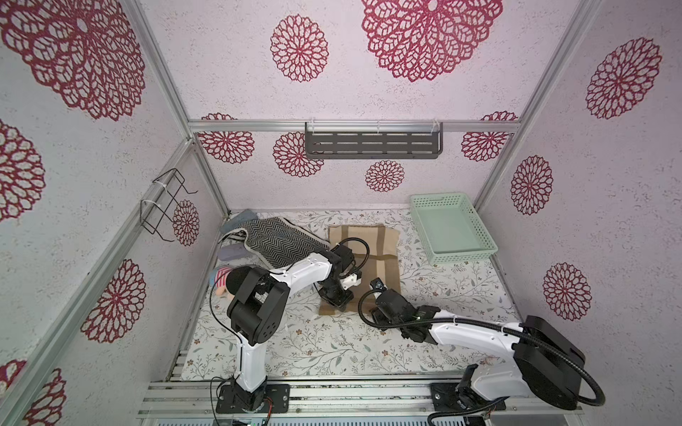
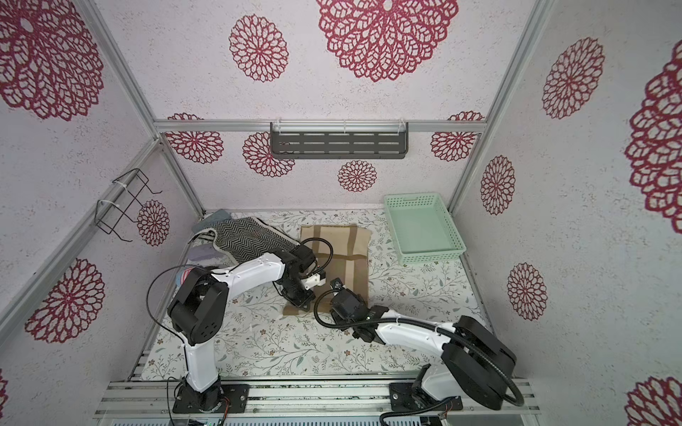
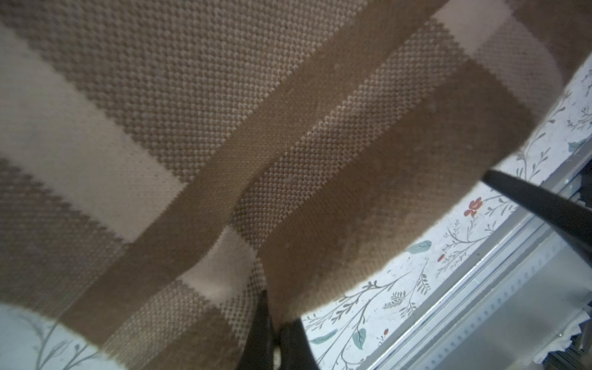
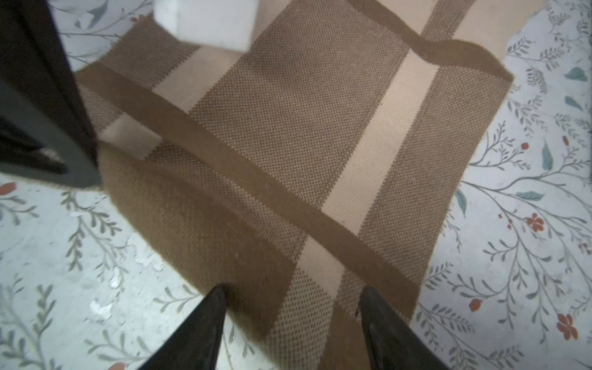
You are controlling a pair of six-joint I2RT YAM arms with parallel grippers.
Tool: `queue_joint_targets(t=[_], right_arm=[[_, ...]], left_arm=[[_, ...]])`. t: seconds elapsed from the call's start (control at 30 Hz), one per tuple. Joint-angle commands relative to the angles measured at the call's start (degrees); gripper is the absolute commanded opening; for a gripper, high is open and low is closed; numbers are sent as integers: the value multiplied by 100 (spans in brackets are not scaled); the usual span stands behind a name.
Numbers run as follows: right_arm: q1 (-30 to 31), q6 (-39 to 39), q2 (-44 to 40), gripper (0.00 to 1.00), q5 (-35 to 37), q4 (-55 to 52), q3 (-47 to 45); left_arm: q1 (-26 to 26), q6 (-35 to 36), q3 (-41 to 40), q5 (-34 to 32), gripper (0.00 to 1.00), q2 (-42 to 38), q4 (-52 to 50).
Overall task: Roll up the scarf and place it into the basket
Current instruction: Roll the scarf at the center of the board.
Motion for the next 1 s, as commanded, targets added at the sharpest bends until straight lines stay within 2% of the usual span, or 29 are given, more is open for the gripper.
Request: queue_joint_targets(t=[0.0,0.2,0.37,0.8,0.97], right_arm=[[36,-447,281,67,316,9,236],[43,-474,87,67,-152,135,150],[76,-501,-387,73,-601,285,-121],[228,-380,245,76,-284,653,-222],[230,-354,373,76,-375,665,-249]], left_arm=[[71,291,247,287,0,190,-231],[198,425,398,211,0,348,-417],[364,472,423,287,0,336,-449],[502,643,448,371,0,276,-674],[527,689,525,386,0,226,-721]])
